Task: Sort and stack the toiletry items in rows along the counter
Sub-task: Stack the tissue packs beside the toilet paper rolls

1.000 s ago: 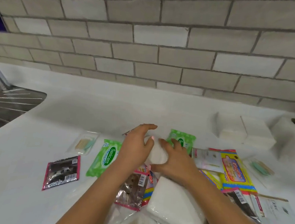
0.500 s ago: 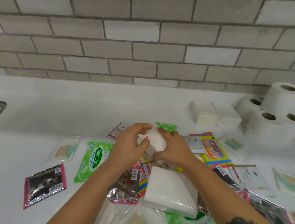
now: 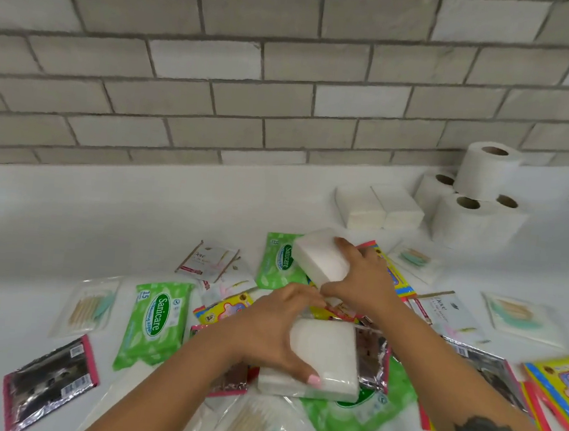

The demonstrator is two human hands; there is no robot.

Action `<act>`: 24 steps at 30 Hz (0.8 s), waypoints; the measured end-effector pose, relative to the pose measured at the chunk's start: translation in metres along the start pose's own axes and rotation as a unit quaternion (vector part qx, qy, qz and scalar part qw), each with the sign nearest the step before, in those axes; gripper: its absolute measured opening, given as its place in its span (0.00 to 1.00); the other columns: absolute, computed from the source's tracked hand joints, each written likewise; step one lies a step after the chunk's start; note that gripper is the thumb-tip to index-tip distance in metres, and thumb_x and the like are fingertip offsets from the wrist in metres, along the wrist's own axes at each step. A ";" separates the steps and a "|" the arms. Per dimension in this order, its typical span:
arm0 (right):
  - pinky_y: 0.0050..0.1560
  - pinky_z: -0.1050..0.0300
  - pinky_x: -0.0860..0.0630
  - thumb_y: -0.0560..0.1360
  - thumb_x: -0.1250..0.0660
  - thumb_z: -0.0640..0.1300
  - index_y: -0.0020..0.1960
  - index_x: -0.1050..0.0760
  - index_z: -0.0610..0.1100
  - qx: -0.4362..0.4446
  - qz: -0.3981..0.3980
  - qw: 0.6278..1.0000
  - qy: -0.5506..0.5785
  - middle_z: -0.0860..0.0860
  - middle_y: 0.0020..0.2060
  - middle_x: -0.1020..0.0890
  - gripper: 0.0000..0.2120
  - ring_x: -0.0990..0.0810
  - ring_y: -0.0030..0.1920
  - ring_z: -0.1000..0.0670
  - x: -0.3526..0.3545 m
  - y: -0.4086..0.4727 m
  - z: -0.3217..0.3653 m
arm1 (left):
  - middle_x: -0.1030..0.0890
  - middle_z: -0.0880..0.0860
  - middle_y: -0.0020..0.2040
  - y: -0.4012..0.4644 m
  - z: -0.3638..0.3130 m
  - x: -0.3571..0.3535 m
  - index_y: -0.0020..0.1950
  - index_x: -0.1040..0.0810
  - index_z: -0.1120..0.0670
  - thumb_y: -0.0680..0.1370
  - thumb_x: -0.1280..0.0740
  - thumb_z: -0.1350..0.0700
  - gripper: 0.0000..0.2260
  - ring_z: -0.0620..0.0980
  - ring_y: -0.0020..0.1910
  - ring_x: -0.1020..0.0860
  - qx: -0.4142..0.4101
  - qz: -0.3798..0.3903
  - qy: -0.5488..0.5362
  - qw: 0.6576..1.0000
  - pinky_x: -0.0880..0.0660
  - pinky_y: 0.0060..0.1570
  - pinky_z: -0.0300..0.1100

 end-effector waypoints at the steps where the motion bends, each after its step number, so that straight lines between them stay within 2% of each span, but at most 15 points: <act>1: 0.64 0.49 0.35 0.61 0.26 0.55 0.74 0.45 0.57 -0.004 -0.002 1.000 0.003 0.44 0.65 0.35 0.46 0.37 0.66 0.41 0.001 0.001 -0.001 | 0.41 0.40 0.69 0.001 0.001 -0.005 0.72 0.43 0.40 0.59 0.23 0.38 0.46 0.42 0.69 0.39 0.003 0.021 0.029 0.999 0.40 0.71 0.44; 5: 0.64 0.49 0.35 0.61 0.26 0.57 0.74 0.45 0.57 -0.005 -0.003 1.000 0.005 0.44 0.64 0.34 0.47 0.37 0.65 0.40 0.005 0.004 -0.004 | 0.37 0.43 0.70 0.005 0.000 -0.012 0.73 0.47 0.37 0.60 0.24 0.36 0.48 0.46 0.69 0.39 0.019 0.086 0.110 0.990 0.44 0.71 0.48; 10: 0.63 0.49 0.34 0.60 0.25 0.56 0.74 0.44 0.57 0.001 -0.005 1.000 0.023 0.45 0.63 0.34 0.47 0.37 0.64 0.41 0.010 0.009 -0.005 | 0.32 0.44 0.64 0.015 -0.003 -0.007 0.70 0.41 0.36 0.61 0.23 0.41 0.43 0.44 0.64 0.33 0.022 0.115 0.062 0.991 0.34 0.67 0.45; 14: 0.62 0.50 0.35 0.62 0.26 0.54 0.74 0.44 0.56 0.003 -0.016 1.000 0.025 0.44 0.63 0.33 0.45 0.36 0.63 0.40 0.021 0.015 -0.009 | 0.30 0.46 0.65 0.031 -0.003 0.013 0.72 0.39 0.41 0.65 0.24 0.44 0.39 0.45 0.64 0.32 0.030 0.084 0.046 0.995 0.34 0.65 0.40; 19: 0.60 0.49 0.33 0.59 0.29 0.59 0.74 0.45 0.55 -0.009 -0.040 0.998 0.038 0.43 0.63 0.33 0.47 0.35 0.61 0.40 0.042 0.028 -0.017 | 0.30 0.46 0.67 0.053 0.001 0.042 0.73 0.40 0.47 0.66 0.24 0.46 0.39 0.47 0.63 0.30 0.067 0.058 0.038 0.995 0.32 0.63 0.41; 22: 0.62 0.48 0.34 0.61 0.29 0.58 0.74 0.45 0.56 -0.009 -0.067 0.997 0.038 0.43 0.65 0.35 0.46 0.35 0.62 0.39 0.059 0.036 -0.024 | 0.31 0.47 0.69 0.069 0.009 0.051 0.73 0.40 0.47 0.66 0.25 0.44 0.40 0.49 0.66 0.30 0.096 0.047 0.043 0.993 0.33 0.66 0.44; 24: 0.63 0.49 0.35 0.65 0.28 0.55 0.74 0.45 0.58 -0.011 -0.077 0.996 0.040 0.44 0.68 0.37 0.43 0.36 0.64 0.39 0.068 0.042 -0.034 | 0.36 0.48 0.74 0.080 0.012 0.059 0.75 0.43 0.49 0.66 0.26 0.42 0.43 0.48 0.71 0.35 0.111 0.031 0.061 0.991 0.38 0.70 0.42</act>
Point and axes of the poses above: each hand's wrist, its own y-axis towards the middle knuckle, its own x-axis out of the back of the hand, z = x × y, the point moved 4 cm from there along y, towards the middle knuckle
